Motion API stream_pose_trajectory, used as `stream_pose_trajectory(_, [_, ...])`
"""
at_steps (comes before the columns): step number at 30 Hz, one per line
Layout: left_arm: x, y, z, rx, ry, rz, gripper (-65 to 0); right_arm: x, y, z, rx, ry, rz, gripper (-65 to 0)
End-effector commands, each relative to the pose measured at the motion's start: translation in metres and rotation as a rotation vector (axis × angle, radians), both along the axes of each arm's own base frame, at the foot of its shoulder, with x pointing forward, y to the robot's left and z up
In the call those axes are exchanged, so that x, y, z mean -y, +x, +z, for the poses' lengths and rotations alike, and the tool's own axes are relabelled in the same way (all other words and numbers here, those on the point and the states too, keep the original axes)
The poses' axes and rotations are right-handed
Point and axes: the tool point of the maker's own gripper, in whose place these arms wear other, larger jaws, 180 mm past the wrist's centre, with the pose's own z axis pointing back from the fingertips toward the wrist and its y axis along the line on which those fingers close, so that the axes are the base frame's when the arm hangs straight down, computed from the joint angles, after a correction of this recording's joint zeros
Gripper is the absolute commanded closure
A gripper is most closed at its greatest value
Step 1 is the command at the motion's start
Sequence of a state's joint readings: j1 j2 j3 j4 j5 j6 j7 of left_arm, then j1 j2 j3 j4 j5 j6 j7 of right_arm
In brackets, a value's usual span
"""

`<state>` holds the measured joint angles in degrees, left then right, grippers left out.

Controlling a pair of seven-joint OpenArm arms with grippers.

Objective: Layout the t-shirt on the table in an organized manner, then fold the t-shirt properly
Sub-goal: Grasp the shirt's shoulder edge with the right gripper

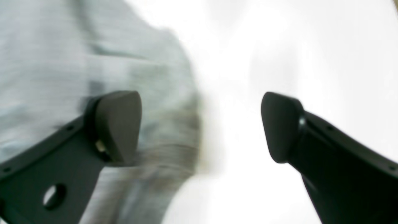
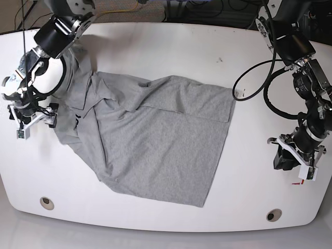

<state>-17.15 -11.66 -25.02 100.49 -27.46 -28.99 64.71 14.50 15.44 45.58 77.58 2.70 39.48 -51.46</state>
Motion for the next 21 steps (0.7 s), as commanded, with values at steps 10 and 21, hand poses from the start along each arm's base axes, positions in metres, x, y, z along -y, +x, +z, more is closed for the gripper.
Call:
stream_pose_trajectory(10, [-0.001, 0.006, 0.019, 0.062, 0.002, -0.003, -15.3, 0.027, 0.008, -0.023, 0.046, 0.122, -0.062, -57.5])
stream_pose_trajectory(21, [-0.001, 0.004, 0.016, 0.053, 0.004, -0.002, -15.3, -0.01, 0.009, -0.046, 0.029, 0.201, -0.042, -57.5])
